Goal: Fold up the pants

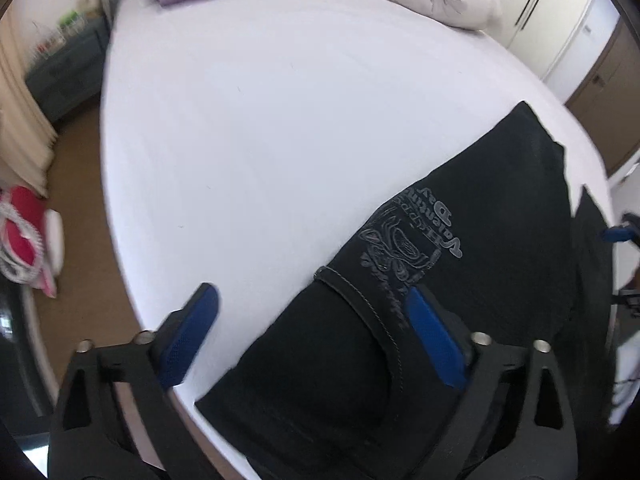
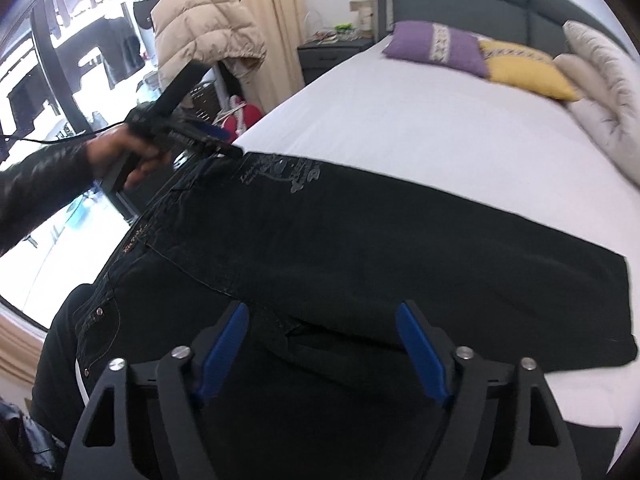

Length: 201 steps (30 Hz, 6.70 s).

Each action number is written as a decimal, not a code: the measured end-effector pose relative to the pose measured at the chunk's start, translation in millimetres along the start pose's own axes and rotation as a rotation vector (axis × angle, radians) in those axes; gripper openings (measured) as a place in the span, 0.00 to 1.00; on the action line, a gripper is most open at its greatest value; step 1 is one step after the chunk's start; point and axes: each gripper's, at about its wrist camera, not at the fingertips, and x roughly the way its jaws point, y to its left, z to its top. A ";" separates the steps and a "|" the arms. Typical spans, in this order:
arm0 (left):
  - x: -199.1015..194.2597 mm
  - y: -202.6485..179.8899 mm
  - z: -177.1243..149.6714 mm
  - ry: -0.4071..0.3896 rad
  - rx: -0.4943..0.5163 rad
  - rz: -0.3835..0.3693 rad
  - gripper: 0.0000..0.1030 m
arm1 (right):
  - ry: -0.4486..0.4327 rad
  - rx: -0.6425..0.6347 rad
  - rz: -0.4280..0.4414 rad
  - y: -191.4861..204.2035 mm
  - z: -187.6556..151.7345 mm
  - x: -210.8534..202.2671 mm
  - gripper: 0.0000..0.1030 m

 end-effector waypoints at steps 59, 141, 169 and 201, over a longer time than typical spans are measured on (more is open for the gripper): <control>-77.6 -89.5 -96.3 -0.229 0.140 0.042 0.02 | 0.112 -0.301 0.127 58.5 141.2 111.3 0.01; -136.8 -214.3 -324.3 -0.016 0.120 -0.148 0.16 | 0.328 -0.551 -0.141 172.0 -156.6 -8.2 0.07; -64.3 -260.4 -239.2 -0.057 -0.119 -0.151 0.46 | -0.044 0.409 -0.085 -36.0 -86.0 -111.0 0.69; -59.9 -260.9 -247.1 -0.057 -0.146 -0.138 0.46 | -0.316 0.965 -0.385 -205.3 -83.6 -129.8 0.06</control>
